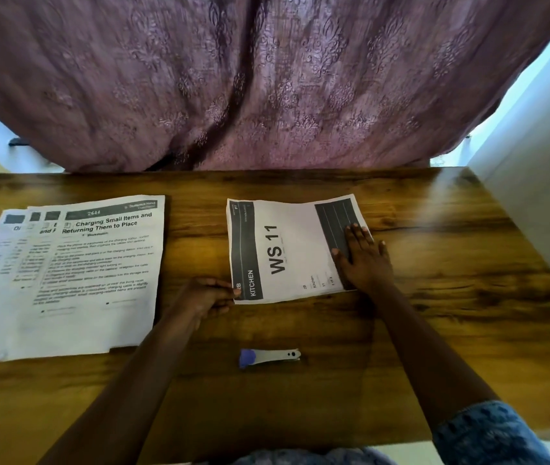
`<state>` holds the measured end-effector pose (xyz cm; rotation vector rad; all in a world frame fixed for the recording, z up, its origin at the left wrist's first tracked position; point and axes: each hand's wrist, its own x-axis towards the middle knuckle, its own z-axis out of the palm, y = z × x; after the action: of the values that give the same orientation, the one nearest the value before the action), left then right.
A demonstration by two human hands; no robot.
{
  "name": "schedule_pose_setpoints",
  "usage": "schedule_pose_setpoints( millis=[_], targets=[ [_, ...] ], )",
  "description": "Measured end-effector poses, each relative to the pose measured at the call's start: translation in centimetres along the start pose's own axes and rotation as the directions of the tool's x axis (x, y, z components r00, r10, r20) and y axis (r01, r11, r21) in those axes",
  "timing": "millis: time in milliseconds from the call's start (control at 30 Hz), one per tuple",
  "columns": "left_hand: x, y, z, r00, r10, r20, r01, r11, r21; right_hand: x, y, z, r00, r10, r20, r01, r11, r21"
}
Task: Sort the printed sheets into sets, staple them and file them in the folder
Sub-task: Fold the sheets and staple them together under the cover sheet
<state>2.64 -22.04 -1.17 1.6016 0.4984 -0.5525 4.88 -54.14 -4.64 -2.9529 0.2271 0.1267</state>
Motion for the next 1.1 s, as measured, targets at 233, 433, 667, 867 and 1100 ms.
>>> schedule_pose_setpoints(
  millis=[233,433,667,867,1100],
  targets=[
    [-0.4,0.2,-0.1,1.000,0.001,-0.008,-0.001,1.000,0.016,-5.7,-1.9,-3.3,0.973,-0.035,-0.227,0.070,0.986,0.149],
    [-1.0,0.5,-0.3,1.000,0.015,0.024,-0.015,1.000,0.013,-12.9,-11.4,-2.1,0.657,-0.715,0.240,0.638,0.696,0.328],
    [-2.0,0.4,-0.2,0.998,0.066,0.020,-0.067,0.997,0.026,-13.7,-11.8,-0.5,0.824,-0.537,0.178,0.429,0.798,0.424],
    [-2.9,-0.6,0.1,0.996,0.075,-0.039,-0.075,0.997,-0.018,-14.0,-11.7,-1.3,0.949,-0.228,0.217,0.108,0.883,0.456],
    [-4.0,-2.8,1.0,0.985,0.115,-0.130,-0.121,0.992,-0.043,-14.6,-12.7,-0.7,0.990,-0.119,0.071,0.079,0.906,0.416]
  ],
)
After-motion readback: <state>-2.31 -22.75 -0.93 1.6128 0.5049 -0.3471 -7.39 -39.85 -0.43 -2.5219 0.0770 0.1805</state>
